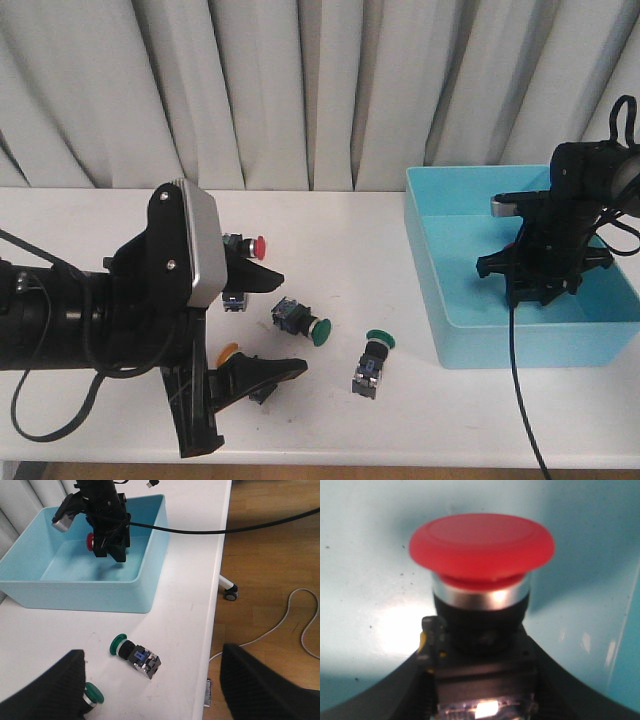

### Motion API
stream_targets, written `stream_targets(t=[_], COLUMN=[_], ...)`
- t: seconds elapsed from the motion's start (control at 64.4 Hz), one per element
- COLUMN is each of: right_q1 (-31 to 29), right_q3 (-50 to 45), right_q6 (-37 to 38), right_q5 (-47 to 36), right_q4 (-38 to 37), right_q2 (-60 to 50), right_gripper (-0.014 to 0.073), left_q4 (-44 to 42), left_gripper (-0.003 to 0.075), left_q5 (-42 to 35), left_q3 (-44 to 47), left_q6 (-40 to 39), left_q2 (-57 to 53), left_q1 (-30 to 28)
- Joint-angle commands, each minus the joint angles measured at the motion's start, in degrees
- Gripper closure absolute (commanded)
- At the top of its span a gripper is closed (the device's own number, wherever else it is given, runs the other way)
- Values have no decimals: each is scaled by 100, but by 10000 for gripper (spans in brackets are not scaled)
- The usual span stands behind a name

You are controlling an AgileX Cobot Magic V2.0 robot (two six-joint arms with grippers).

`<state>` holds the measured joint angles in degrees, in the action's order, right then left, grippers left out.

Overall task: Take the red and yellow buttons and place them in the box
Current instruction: 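Carry the red button with the right gripper and release it into the blue box, then reach the left gripper to the yellow button nearest the red one and grasp it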

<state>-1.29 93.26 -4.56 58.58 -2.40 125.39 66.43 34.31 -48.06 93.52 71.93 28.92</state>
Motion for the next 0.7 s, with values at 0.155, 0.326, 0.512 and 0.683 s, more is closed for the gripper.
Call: stream_targets(t=[0.155, 0.326, 0.512, 0.683], right_q1=[-40, 7, 425, 971], right_q3=[169, 169, 114, -498], right_q6=[14, 74, 52, 93], right_q5=[-127, -220, -265, -753], right_q4=[-37, 10, 29, 34], right_q2=[-336, -553, -1344, -2393], right_gripper=[152, 153, 155, 155], left_q4=[243, 243, 237, 237], left_gripper=[183, 183, 183, 183], left_q5=[-11, -83, -396, -800], left_q3=[-150, -150, -150, -150], left_q6=[-46, -40, -40, -50], left_q2=[-131, -131, -131, -131], left_q1=[18, 18, 18, 18])
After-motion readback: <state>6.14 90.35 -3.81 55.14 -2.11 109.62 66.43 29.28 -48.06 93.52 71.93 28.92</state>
